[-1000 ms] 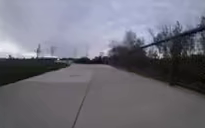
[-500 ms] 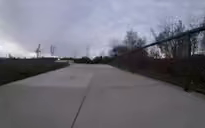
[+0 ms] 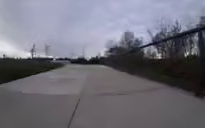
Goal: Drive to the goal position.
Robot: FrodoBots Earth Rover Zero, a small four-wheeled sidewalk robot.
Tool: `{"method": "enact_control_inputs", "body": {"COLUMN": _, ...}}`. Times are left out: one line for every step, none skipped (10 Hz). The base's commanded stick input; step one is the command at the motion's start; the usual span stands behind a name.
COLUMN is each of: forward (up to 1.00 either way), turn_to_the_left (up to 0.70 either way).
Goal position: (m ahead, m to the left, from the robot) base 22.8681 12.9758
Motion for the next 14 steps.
{"method": "enact_control_inputs", "body": {"forward": 1.0, "turn_to_the_left": -0.04}}
{"method": "enact_control_inputs", "body": {"forward": 1.0, "turn_to_the_left": -0.02}}
{"method": "enact_control_inputs", "body": {"forward": 1.0, "turn_to_the_left": -0.01}}
{"method": "enact_control_inputs", "body": {"forward": 1.0, "turn_to_the_left": -0.01}}
{"method": "enact_control_inputs", "body": {"forward": 1.0, "turn_to_the_left": 0.0}}
{"method": "enact_control_inputs", "body": {"forward": 1.0, "turn_to_the_left": 0.12}}
{"method": "enact_control_inputs", "body": {"forward": 1.0, "turn_to_the_left": 0.35}}
{"method": "enact_control_inputs", "body": {"forward": 1.0, "turn_to_the_left": 0.25}}
{"method": "enact_control_inputs", "body": {"forward": 1.0, "turn_to_the_left": 0.0}}
{"method": "enact_control_inputs", "body": {"forward": 1.0, "turn_to_the_left": 0.0}}
{"method": "enact_control_inputs", "body": {"forward": 1.0, "turn_to_the_left": 0.0}}
{"method": "enact_control_inputs", "body": {"forward": 1.0, "turn_to_the_left": 0.0}}
{"method": "enact_control_inputs", "body": {"forward": 1.0, "turn_to_the_left": 0.0}}
{"method": "enact_control_inputs", "body": {"forward": 1.0, "turn_to_the_left": 0.0}}
